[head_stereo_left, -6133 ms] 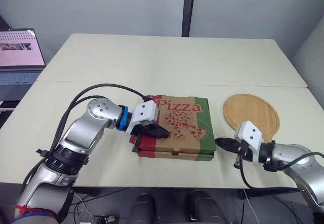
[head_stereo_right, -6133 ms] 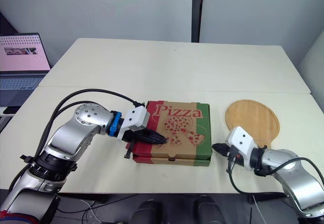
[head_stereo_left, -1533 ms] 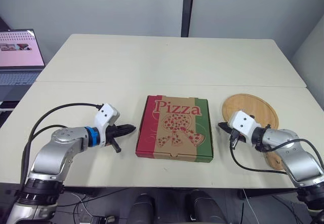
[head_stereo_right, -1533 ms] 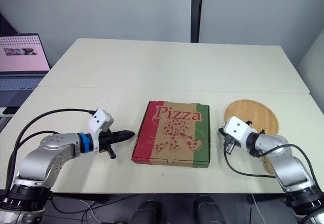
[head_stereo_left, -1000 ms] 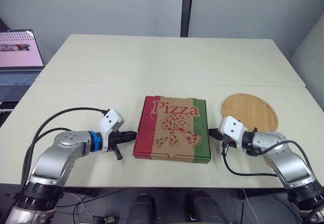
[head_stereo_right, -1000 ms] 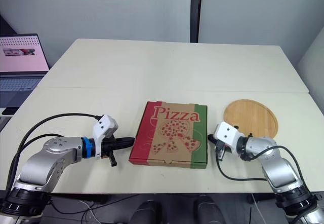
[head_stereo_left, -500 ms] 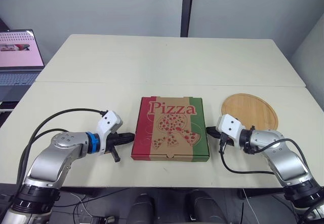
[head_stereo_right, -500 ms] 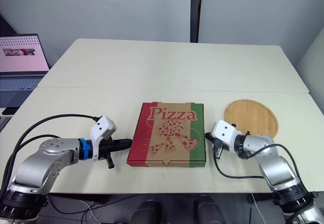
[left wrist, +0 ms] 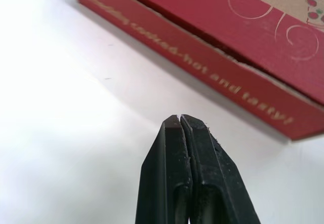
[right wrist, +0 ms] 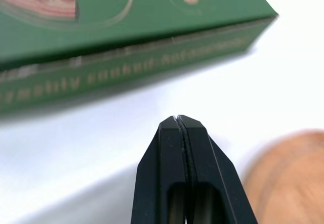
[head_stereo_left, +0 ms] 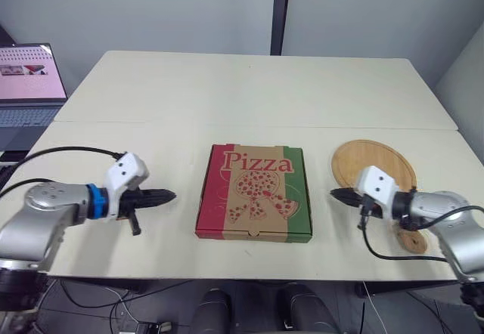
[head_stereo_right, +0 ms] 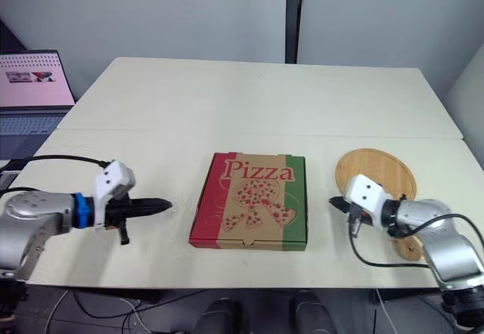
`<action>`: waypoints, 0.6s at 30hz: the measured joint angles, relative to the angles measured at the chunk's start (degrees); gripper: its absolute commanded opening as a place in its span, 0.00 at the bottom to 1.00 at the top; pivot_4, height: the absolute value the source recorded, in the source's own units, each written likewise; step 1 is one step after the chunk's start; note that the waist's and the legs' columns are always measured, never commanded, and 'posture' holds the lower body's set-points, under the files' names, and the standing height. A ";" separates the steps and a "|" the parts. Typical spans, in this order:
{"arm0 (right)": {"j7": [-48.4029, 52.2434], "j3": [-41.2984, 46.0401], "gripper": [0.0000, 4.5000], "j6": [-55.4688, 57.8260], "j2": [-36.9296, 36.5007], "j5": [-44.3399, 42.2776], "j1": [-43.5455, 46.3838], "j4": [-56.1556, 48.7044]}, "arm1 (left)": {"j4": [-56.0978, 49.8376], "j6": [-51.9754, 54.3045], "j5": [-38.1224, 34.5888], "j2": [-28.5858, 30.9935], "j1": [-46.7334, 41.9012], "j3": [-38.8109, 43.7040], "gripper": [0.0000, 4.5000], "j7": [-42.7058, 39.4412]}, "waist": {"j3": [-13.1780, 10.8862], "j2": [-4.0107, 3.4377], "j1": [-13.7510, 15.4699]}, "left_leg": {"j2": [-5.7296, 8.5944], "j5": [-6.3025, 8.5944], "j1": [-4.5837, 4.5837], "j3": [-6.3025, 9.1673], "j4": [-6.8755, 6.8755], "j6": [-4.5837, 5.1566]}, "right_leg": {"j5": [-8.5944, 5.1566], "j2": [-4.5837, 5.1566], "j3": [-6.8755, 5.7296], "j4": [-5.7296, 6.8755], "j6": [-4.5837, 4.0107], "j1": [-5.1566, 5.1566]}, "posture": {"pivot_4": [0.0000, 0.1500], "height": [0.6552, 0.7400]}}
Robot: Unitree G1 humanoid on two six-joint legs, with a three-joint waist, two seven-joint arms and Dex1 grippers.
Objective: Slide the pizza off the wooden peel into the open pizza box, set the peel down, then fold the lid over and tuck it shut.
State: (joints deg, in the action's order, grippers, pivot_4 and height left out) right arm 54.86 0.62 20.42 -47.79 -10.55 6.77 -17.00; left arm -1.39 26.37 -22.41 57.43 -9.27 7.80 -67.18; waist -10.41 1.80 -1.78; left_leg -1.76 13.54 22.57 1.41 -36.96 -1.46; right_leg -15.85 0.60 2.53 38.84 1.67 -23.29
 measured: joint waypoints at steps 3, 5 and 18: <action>2.80 3.77 0.00 0.21 -3.52 -2.66 -1.24 -0.83 | 5.63 -4.38 1.47 2.44 -0.54 1.30 0.00 -1.97 | 0.00 -0.01 -0.04 | -0.02 0.00 0.00 -0.01 0.00 0.00 | -0.01 -0.01 -0.01 0.00 -0.01 -0.01 | 1.00 0.90; 4.93 5.73 0.00 0.86 -6.27 -4.37 -1.93 -1.05 | 8.21 -5.68 2.13 4.29 -0.78 1.67 0.00 -3.40 | -0.01 -0.01 0.00 | -0.01 0.00 0.01 -0.02 0.01 0.00 | -0.01 0.00 -0.01 0.00 -0.01 -0.02 | 1.00 0.90; 9.39 11.34 0.00 8.10 -10.63 -13.72 -1.43 -5.31 | 14.12 -6.66 3.11 6.83 -2.32 5.41 0.00 -4.33 | -0.01 -0.01 0.04 | -0.03 0.00 0.03 -0.02 0.01 0.00 | -0.02 0.05 -0.03 -0.01 -0.01 -0.02 | 1.00 0.90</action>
State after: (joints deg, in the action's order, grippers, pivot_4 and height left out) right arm 64.25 11.96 28.51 -58.42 -24.26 5.34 -22.31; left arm 12.72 19.71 -19.31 64.27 -11.59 13.21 -71.51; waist -10.41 1.79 -1.74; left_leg -1.79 13.54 22.60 1.39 -36.95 -1.46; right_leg -15.86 0.66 2.50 38.83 1.66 -23.31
